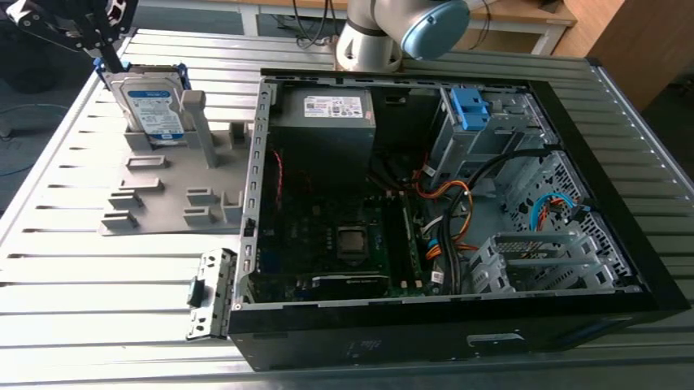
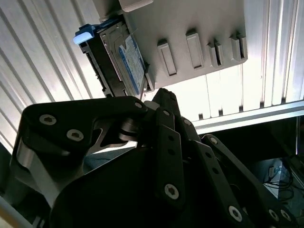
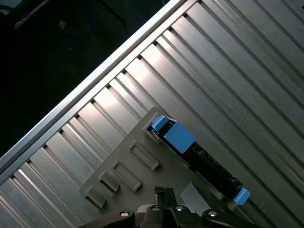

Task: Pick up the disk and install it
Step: 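Pick up the disk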

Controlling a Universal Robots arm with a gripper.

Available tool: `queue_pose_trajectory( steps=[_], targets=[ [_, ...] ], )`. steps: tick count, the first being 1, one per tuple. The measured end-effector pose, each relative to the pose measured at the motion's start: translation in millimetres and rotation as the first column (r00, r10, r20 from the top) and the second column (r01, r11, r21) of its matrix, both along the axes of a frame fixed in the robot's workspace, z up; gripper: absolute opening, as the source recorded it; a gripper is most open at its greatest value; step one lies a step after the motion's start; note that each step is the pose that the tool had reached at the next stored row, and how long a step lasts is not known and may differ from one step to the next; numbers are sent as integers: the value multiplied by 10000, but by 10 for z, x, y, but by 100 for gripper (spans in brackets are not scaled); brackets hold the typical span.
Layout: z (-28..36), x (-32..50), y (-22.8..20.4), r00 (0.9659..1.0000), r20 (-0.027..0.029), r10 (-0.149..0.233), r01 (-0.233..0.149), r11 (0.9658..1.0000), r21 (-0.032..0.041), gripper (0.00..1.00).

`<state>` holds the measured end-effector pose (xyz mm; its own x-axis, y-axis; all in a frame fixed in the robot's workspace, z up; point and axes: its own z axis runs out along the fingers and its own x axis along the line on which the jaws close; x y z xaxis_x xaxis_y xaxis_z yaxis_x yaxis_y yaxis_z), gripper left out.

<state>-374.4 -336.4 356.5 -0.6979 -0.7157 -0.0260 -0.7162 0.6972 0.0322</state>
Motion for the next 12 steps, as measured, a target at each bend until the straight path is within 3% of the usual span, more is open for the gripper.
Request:
queue_pose_trajectory(
  steps=[12],
  targets=[
    [0,0,0,9964,0,844,-844,9964,0,11]
  ],
)
